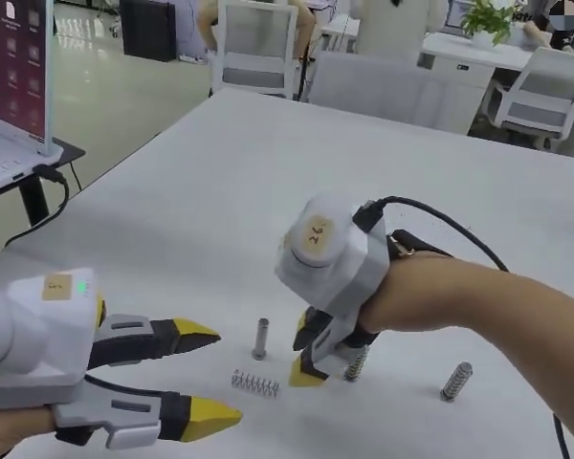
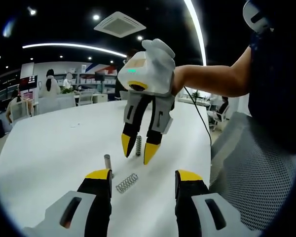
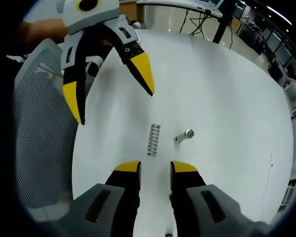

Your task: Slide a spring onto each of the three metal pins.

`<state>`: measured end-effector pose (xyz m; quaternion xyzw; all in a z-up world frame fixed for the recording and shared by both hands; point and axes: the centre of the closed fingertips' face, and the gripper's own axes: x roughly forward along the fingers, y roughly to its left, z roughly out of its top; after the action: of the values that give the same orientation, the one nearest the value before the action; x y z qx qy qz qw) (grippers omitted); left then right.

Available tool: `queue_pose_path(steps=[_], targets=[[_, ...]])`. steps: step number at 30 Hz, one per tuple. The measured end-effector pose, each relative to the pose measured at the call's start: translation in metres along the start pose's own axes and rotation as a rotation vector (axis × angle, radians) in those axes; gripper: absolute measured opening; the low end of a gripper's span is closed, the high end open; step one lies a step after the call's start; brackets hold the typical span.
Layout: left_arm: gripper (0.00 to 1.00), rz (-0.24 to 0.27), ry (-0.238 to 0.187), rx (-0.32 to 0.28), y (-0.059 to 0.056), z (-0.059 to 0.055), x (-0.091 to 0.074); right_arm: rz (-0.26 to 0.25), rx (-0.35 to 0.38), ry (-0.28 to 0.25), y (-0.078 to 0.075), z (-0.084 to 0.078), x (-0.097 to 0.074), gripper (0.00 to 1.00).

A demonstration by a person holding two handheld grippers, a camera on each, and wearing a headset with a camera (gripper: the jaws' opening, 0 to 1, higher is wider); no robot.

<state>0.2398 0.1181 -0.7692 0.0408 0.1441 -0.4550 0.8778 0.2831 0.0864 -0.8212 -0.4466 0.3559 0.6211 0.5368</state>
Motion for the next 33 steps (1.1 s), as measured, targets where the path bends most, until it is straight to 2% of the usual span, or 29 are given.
queue_pose_path(steps=[7, 17, 28, 33], targets=[[0.46, 0.009, 0.001, -0.005, 0.002, -0.002, -0.004, 0.025, 0.012, 0.005, 0.003, 0.005, 0.016, 0.21], [0.45, 0.017, 0.005, -0.011, 0.004, -0.006, -0.007, 0.027, 0.032, 0.012, 0.003, 0.007, 0.034, 0.19], [0.44, 0.016, 0.002, -0.016, 0.005, -0.007, -0.008, 0.031, 0.036, 0.046, 0.004, -0.002, 0.044, 0.14], [0.43, 0.017, 0.002, -0.016, 0.006, -0.007, -0.008, 0.015, 0.014, 0.053, 0.002, -0.003, 0.043, 0.08]])
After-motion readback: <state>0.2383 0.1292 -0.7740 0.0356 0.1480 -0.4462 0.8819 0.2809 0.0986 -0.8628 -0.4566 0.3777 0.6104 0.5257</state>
